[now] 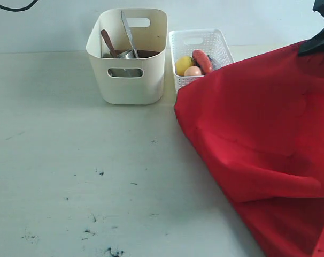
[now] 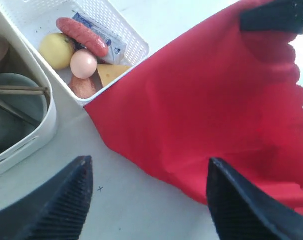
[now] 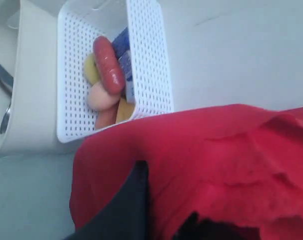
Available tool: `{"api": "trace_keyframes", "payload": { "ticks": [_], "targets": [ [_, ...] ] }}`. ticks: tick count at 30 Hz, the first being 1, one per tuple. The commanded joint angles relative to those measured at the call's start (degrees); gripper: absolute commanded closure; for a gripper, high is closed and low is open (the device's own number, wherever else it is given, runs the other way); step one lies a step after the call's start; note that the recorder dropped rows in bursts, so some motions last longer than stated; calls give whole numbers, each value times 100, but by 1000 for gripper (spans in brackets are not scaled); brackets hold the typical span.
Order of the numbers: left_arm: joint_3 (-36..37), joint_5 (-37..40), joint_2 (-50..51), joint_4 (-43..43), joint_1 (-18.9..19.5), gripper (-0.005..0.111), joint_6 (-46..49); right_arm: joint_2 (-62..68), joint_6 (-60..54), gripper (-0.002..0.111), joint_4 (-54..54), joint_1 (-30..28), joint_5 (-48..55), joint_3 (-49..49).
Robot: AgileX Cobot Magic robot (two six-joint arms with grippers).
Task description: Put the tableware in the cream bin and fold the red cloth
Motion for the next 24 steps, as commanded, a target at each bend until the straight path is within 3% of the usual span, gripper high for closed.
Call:
{"api": "trace_keyframes", "payload": {
  "ticks": [1,6,11,14,18,20,24],
  "targets": [
    [27,-30,-68,-53,29,43,59,476,305,108,-196,-25,197,-355],
    [27,-30,-68,-53,29,43,59,824,374,108,-326,-25,355,-344],
    [27,-30,-68,-53,29,43,59,1015,991,104,-928,-25,-209,-344],
    [27,-30,-68,-53,29,43,59,1214,1091,88,-1149,-25,-569,-344],
    [27,-30,-68,-53,29,43,56,1384,1080,58,-1149,-25,-1180,-355],
    [27,-30,-68,-35,29,43,32,1266,1080,52,-1221,-25,-1349,-366],
    [27,-30,-68,32,29,43,20,846,1080,49,-1399,-25,-1235,-425]
  ]
}}
